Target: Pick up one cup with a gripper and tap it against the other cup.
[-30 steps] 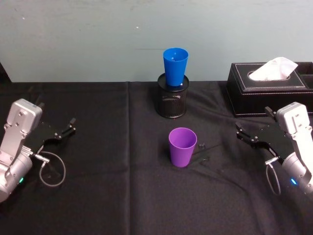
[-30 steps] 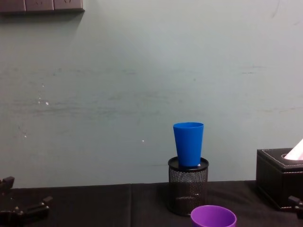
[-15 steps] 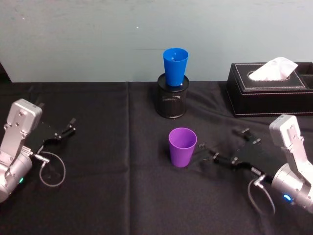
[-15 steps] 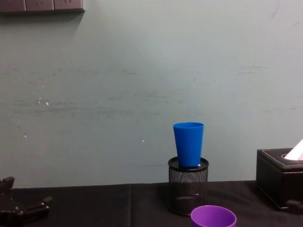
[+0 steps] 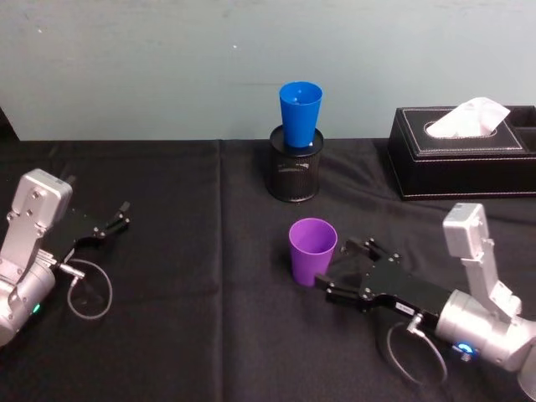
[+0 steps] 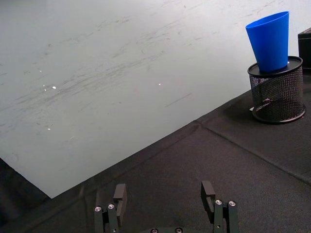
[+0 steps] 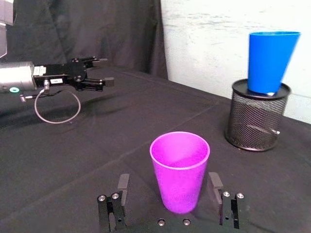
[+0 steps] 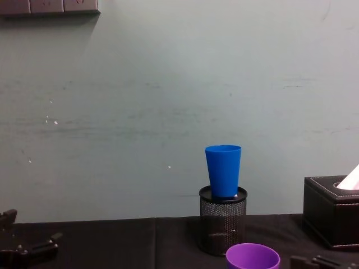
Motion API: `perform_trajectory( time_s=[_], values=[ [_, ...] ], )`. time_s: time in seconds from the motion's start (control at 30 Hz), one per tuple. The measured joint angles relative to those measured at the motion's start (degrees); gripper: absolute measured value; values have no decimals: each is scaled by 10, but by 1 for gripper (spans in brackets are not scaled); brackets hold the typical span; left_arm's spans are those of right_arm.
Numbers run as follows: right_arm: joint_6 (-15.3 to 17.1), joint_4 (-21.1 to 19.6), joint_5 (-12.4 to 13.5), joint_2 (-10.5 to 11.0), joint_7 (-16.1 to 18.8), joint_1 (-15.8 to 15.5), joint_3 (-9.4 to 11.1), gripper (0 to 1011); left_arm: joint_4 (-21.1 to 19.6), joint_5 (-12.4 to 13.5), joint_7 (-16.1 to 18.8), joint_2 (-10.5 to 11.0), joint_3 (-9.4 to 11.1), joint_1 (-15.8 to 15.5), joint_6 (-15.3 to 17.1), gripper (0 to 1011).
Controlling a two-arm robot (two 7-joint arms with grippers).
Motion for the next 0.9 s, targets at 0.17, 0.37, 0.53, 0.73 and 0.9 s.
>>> perform_trajectory(
  time_s=[0.17,0.37,0.53,0.73,0.9],
  values=[
    [-4,17,-17,-20,2,14,-4,1000,0,0,0,0,0,0,0,1000],
    [-11,50,-34,-48,5,37,-6,1000,0,0,0,0,0,0,0,1000],
    [-17,79,-42,-70,7,51,-5,1000,0,0,0,0,0,0,0,1000],
    [-21,104,-49,-89,9,59,1,1000,0,0,0,0,0,0,0,1000],
    [-22,118,-52,-101,13,64,7,1000,0,0,0,0,0,0,0,1000]
  ],
)
